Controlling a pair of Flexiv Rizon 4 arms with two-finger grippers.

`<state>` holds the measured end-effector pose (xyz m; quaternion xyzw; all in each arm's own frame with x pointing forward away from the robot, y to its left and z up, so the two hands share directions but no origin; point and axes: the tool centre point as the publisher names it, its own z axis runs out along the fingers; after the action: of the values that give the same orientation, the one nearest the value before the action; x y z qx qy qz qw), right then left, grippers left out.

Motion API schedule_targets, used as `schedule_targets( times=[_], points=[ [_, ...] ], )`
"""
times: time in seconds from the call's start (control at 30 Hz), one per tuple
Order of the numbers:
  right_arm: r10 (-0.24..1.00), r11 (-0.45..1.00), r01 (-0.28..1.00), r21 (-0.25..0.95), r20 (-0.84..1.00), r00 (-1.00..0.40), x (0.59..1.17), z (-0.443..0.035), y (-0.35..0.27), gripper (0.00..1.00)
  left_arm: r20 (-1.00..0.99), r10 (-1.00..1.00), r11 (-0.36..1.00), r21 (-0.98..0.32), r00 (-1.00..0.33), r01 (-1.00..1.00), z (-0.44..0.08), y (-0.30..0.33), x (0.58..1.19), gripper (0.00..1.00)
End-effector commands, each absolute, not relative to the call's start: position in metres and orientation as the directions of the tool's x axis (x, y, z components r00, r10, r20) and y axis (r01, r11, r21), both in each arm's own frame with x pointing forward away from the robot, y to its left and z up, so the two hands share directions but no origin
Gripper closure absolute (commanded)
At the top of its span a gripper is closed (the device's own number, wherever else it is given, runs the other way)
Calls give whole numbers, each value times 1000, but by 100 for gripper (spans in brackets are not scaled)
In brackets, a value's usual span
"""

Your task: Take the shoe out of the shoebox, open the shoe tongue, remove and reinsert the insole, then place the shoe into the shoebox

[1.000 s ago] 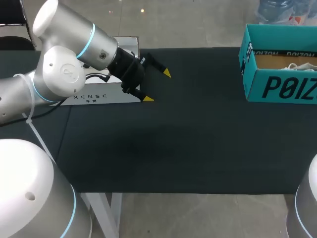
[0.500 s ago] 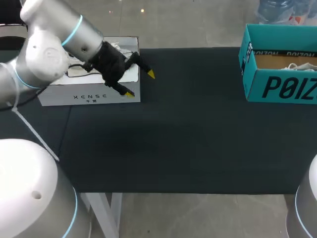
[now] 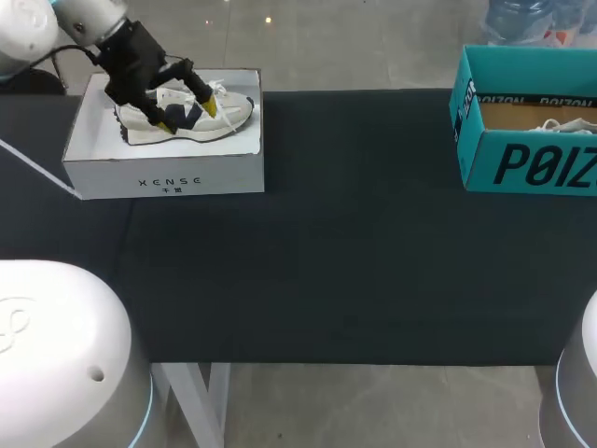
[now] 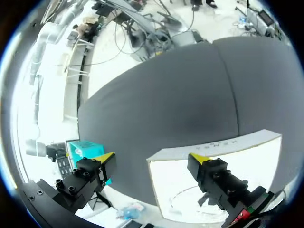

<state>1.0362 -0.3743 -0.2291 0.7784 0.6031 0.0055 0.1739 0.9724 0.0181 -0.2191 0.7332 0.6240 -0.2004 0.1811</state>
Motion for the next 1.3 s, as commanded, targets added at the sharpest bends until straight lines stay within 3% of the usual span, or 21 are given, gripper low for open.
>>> schedule_targets(
  times=[0.03, 0.47, 0.7, 0.77, 1.3],
  points=[
    [940, -213, 937, 277, -202, 273, 1036, -229, -374, 0, -497, 854, -187, -14, 156, 982, -213, 40, 988, 0],
    [940, -213, 937, 277, -202, 273, 1036, -229, -374, 0, -346, 936, -15, 145, 65, 989, -225, 106, 1036, 0],
    [940, -213, 937, 277, -202, 273, 1036, -229, -374, 0, -290, 957, 41, 126, -2, 991, -247, 139, 1050, 0],
    [940, -213, 937, 277, -202, 273, 1036, -229, -374, 0, -292, 951, 158, 173, -103, 972, -253, 141, 1057, 0],
    [940, -213, 937, 277, -202, 273, 1036, -229, -374, 0, -292, 951, 158, 173, -103, 972, -253, 141, 1057, 0]
  ],
)
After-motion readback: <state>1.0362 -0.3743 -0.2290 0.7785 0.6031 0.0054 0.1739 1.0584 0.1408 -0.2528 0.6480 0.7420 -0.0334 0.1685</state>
